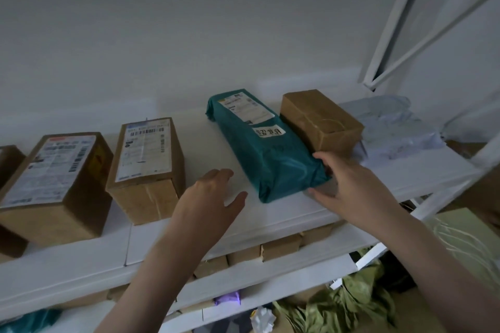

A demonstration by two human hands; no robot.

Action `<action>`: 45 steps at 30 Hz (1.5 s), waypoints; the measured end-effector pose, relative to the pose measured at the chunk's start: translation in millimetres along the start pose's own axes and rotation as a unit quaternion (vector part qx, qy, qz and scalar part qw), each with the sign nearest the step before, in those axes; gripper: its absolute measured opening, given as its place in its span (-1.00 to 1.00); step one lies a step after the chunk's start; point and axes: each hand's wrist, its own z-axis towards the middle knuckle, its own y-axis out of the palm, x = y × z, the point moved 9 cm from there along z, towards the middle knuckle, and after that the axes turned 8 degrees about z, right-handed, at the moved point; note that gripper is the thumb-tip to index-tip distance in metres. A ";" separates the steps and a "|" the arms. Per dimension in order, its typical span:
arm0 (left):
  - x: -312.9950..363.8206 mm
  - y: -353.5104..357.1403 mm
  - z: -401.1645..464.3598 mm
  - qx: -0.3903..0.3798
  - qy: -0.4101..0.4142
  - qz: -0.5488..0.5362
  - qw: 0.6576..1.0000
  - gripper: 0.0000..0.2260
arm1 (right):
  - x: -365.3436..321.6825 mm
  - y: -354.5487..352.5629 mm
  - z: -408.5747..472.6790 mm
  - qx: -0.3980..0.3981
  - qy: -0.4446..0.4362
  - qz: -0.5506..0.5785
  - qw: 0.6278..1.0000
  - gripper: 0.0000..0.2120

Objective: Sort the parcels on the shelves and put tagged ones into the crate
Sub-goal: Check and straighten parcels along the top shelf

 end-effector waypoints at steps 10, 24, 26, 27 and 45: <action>30.0 15.1 3.7 -0.020 -0.001 0.073 0.997 -0.74 | -14.7 32.9 27.3 -0.058 -0.072 0.035 0.995 -0.59; 74.4 3.1 -107.9 -0.064 -0.083 0.046 0.993 -0.41 | -13.4 5.6 -57.0 -0.178 -0.156 0.070 0.969 -0.20; 75.3 9.0 -100.5 -0.070 -0.066 0.073 0.993 -0.38 | -12.3 5.0 -44.6 -0.180 -0.170 0.052 0.968 -0.10; 74.4 12.8 -95.2 -0.070 -0.058 0.089 0.992 -0.37 | -12.4 7.5 -36.6 -0.179 -0.179 0.035 0.967 -0.08; 88.4 0.1 -55.7 0.039 -0.106 0.082 0.990 -0.33 | -26.8 5.2 -9.1 -0.106 -0.245 -0.034 0.963 -0.19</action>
